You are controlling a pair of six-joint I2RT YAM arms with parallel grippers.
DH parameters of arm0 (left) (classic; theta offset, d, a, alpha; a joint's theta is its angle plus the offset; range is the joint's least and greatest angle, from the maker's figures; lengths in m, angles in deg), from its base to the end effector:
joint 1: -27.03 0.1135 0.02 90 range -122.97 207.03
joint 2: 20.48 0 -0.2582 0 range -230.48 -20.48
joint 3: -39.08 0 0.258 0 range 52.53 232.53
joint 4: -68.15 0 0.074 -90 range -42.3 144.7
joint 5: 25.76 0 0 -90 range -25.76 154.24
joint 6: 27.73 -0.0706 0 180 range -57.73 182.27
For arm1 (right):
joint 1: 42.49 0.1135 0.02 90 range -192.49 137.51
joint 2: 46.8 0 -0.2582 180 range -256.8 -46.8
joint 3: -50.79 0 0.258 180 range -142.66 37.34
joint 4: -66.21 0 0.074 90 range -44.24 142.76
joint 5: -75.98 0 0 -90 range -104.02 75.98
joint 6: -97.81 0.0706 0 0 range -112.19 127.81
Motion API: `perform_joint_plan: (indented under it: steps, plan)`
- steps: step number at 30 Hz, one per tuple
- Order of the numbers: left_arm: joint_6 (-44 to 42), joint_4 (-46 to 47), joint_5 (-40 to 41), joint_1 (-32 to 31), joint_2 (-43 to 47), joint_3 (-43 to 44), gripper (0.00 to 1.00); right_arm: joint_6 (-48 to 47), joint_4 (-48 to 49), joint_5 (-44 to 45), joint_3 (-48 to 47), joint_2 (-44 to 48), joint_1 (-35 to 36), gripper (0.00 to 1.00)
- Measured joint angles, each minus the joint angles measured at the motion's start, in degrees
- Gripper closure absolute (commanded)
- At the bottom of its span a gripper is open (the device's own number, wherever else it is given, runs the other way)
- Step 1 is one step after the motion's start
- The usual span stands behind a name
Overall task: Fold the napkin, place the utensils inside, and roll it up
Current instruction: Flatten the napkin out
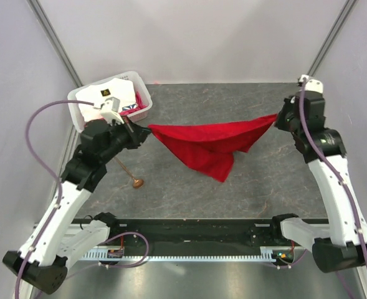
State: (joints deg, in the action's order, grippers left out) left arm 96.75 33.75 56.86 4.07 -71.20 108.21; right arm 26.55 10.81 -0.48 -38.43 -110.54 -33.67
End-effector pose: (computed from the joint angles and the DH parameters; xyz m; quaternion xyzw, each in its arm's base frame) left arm 0.2172 -0.1019 0.3552 -0.0414 0.7968 -0.3337 0.5020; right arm 0.2617 0.0239 0.3849 0.1331 0.8513 0.0193 0.5071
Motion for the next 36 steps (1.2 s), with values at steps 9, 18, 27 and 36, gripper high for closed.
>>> perform_joint_plan:
  steps: [9, 18, 27, 36]
  plan:
    - [-3.3, -10.3, 1.0, 0.0, 5.9, 16.6, 0.98, -1.9, -8.2, -0.2, -20.2, 4.5, 0.0, 1.0]
    - [-6.4, -10.4, 0.0, 0.0, -3.8, 22.7, 0.98, -3.6, -6.9, 1.2, -22.1, -0.8, 0.0, 1.0]
    - [-7.3, -8.9, 0.0, 1.1, -22.9, 25.6, 0.98, -5.7, -3.7, 3.5, -22.3, -14.7, 0.0, 1.0]
    - [-8.7, -6.0, -0.2, 1.1, -19.5, 29.5, 0.98, -6.6, -2.8, 4.5, -25.9, -10.8, 0.0, 1.0]
